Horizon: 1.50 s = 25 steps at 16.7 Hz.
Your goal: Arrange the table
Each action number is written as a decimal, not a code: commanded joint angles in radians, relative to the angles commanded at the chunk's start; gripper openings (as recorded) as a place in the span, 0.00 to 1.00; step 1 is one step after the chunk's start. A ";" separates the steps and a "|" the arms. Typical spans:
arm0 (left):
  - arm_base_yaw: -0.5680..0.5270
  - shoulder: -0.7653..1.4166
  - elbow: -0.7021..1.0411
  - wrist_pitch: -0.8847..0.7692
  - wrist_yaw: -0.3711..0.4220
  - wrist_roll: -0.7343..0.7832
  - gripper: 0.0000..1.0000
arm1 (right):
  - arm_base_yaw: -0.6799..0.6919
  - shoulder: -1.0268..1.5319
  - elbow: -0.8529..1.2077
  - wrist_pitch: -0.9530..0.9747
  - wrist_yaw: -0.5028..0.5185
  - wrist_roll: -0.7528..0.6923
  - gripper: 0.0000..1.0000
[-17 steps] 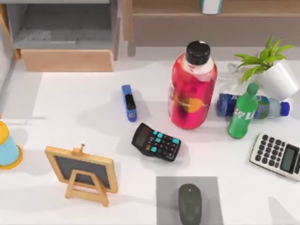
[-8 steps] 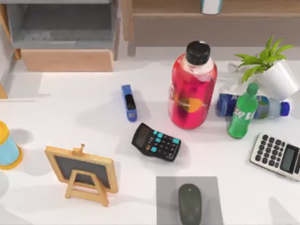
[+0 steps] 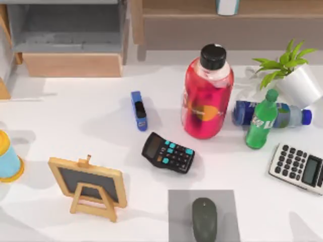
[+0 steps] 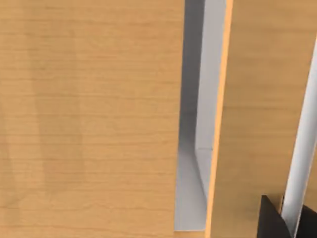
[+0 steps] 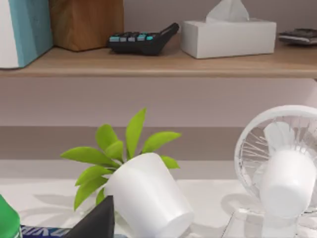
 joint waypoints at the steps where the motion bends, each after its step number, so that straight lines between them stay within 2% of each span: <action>1: -0.014 0.014 0.031 -0.017 -0.009 -0.001 0.00 | 0.000 0.000 0.000 0.000 0.000 0.000 1.00; 6: -0.063 0.068 0.156 -0.088 -0.053 -0.006 0.00 | 0.000 0.000 0.000 0.000 0.000 0.000 1.00; 12: -0.057 0.074 0.164 -0.093 -0.055 -0.004 0.00 | 0.000 0.000 0.000 0.000 0.000 0.000 1.00; 25: -0.099 0.153 0.334 -0.182 -0.095 -0.006 0.00 | 0.000 0.000 0.000 0.000 0.000 0.000 1.00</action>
